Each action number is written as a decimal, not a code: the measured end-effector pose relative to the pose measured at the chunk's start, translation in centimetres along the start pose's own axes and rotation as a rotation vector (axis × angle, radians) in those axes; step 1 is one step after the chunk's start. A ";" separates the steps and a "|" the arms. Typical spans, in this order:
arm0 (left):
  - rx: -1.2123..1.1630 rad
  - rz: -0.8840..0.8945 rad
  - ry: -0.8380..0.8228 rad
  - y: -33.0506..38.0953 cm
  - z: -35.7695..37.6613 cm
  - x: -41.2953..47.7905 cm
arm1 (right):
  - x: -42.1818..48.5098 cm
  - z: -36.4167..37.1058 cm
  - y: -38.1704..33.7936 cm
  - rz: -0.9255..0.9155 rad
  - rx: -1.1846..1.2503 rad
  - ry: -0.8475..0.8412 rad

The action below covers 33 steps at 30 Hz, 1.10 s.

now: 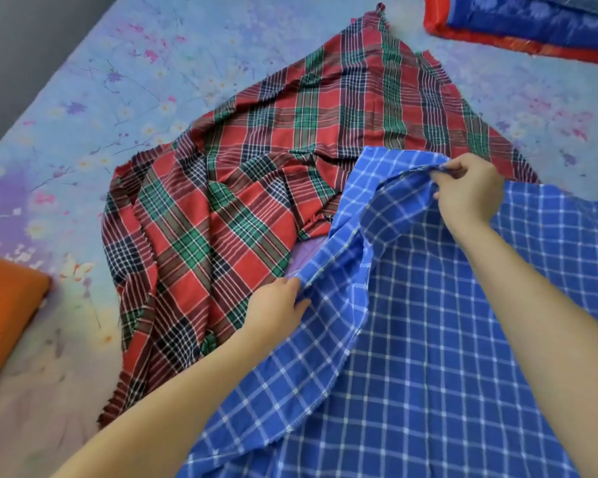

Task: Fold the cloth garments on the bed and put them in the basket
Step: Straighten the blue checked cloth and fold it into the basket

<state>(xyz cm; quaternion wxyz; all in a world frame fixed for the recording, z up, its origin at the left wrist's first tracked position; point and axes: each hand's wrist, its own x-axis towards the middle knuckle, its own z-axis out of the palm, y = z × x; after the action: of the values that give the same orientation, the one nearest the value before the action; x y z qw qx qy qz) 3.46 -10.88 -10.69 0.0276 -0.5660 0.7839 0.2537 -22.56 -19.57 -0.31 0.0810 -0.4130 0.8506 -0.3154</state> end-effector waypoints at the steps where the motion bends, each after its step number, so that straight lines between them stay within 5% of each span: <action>1: 0.055 -0.059 -0.032 -0.4 0.7 0.5 | -0.1 0.3 0.4 -0.009 0.011 0.002; 10: 0.089 -0.322 0.009 -2.7 2.0 4.7 | -1.5 1.2 0.9 -0.111 0.118 -0.002; 18: -0.051 -0.447 -0.206 -6.1 0.9 -0.2 | -2.0 1.5 -0.8 -0.120 0.147 -0.001; 25: -0.067 -0.522 0.138 -14.8 -4.0 -1.7 | -2.5 1.5 -2.2 -0.144 0.165 -0.008; 33: -0.206 -0.622 -0.078 -13.9 0.1 -6.7 | -5.0 2.5 -5.3 -0.191 0.085 0.001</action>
<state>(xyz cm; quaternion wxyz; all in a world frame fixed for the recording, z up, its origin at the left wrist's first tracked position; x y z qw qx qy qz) 18.39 -8.21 -13.63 0.0765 -0.7679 0.5422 0.3326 -14.89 -19.36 0.28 0.0676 -0.4880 0.7933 -0.3577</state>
